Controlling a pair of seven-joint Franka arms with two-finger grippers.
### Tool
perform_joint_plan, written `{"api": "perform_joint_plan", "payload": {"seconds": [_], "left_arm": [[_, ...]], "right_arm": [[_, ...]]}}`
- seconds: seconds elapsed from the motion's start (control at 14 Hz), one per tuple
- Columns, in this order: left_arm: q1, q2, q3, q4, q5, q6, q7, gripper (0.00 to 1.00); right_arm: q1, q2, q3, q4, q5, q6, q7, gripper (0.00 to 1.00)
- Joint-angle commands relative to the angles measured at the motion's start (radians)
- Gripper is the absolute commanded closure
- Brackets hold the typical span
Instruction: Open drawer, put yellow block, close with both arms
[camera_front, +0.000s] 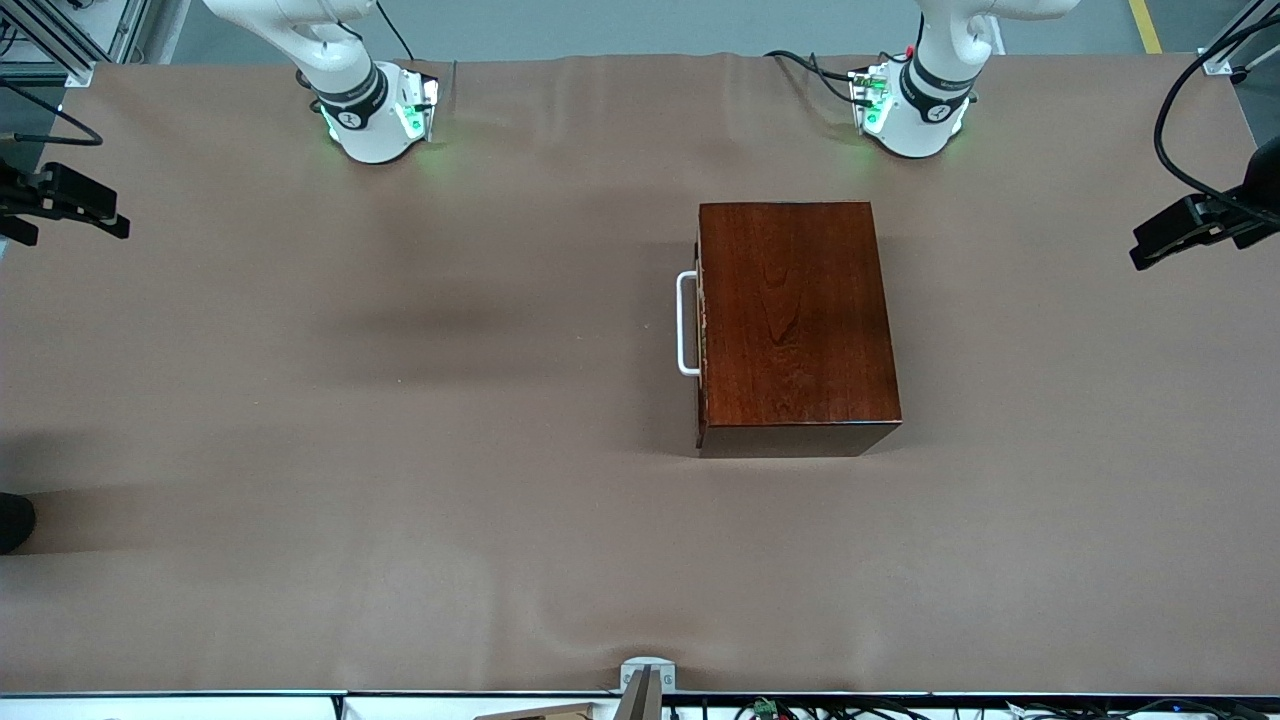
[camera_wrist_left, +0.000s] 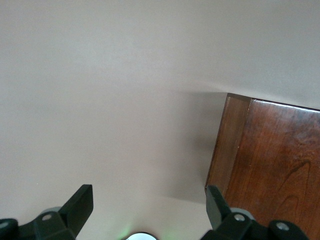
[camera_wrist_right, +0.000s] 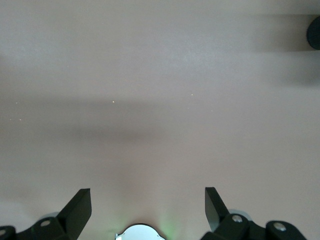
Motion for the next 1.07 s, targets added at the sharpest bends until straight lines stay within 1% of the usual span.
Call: {"api": "perform_joint_plan", "payload": {"seconds": [0.0, 0.28, 0.36, 0.43, 0.5, 0.57, 0.64, 0.71, 0.85, 1.0], "left_arm": [[0.010, -0.028, -0.007, -0.035, -0.012, 0.018, 0.023, 0.00], [0.010, -0.057, -0.010, -0.098, -0.009, 0.053, 0.032, 0.00], [0.010, -0.078, -0.011, -0.138, -0.010, 0.080, 0.043, 0.00], [0.017, -0.123, -0.019, -0.216, -0.015, 0.122, 0.046, 0.00], [0.061, -0.170, -0.054, -0.295, -0.021, 0.154, 0.051, 0.00], [0.098, -0.204, -0.115, -0.355, -0.024, 0.179, 0.052, 0.00], [0.108, -0.238, -0.135, -0.400, -0.023, 0.186, 0.052, 0.00], [0.108, -0.258, -0.140, -0.428, -0.023, 0.187, 0.054, 0.00], [0.097, -0.284, -0.140, -0.443, -0.023, 0.174, 0.054, 0.00], [0.076, -0.283, -0.134, -0.401, -0.023, 0.124, 0.060, 0.00]], "right_arm": [[-0.009, -0.032, 0.009, -0.031, -0.008, 0.008, -0.009, 0.00], [-0.012, -0.031, 0.009, -0.033, -0.008, 0.008, -0.007, 0.00], [-0.012, -0.032, 0.009, -0.033, -0.008, 0.008, -0.009, 0.00], [-0.009, -0.032, 0.009, -0.031, -0.008, 0.008, -0.007, 0.00], [-0.008, -0.032, 0.009, -0.031, -0.008, 0.008, -0.009, 0.00], [-0.008, -0.032, 0.009, -0.031, -0.008, 0.008, -0.009, 0.00], [-0.008, -0.032, 0.009, -0.031, -0.008, 0.009, -0.009, 0.00], [-0.009, -0.032, 0.009, -0.031, -0.008, 0.009, -0.009, 0.00], [-0.011, -0.032, 0.011, -0.033, -0.008, 0.009, -0.007, 0.00], [-0.011, -0.032, 0.009, -0.033, -0.007, 0.008, -0.007, 0.00]]}}
